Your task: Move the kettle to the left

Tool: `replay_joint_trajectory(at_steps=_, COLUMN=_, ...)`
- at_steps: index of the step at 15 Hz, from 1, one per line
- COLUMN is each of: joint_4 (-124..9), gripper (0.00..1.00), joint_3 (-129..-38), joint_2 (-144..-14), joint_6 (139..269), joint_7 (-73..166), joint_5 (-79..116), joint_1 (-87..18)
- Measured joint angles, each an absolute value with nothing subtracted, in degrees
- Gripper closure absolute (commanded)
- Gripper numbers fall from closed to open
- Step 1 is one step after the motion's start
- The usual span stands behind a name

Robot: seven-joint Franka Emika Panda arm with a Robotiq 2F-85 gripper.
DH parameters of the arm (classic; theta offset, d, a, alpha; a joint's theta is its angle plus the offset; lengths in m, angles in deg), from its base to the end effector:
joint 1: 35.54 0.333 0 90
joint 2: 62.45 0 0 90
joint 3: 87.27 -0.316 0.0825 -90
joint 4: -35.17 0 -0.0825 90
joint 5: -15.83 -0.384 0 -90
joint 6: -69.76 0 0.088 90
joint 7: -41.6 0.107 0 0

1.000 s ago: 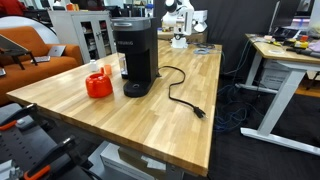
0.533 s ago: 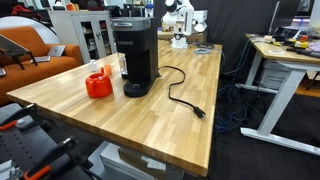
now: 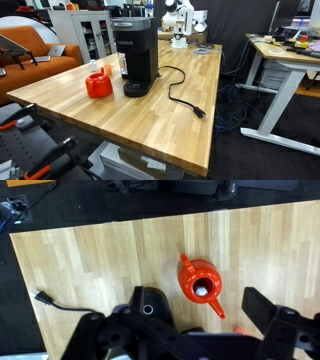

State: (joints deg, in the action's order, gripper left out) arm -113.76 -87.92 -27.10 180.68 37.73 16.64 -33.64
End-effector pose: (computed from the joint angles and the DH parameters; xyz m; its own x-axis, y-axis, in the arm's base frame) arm 0.3520 0.0147 0.4495 0.9923 0.1144 -0.0477 0.1153 -0.9932 0.0163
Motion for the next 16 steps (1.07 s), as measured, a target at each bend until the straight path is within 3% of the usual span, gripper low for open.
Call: replay_joint_trajectory(at_steps=16, joint_4=-114.1, gripper=0.0, joint_3=-89.4, joint_2=-26.7, joint_6=184.2, joint_7=37.6, joint_5=17.2, joint_1=-32.4)
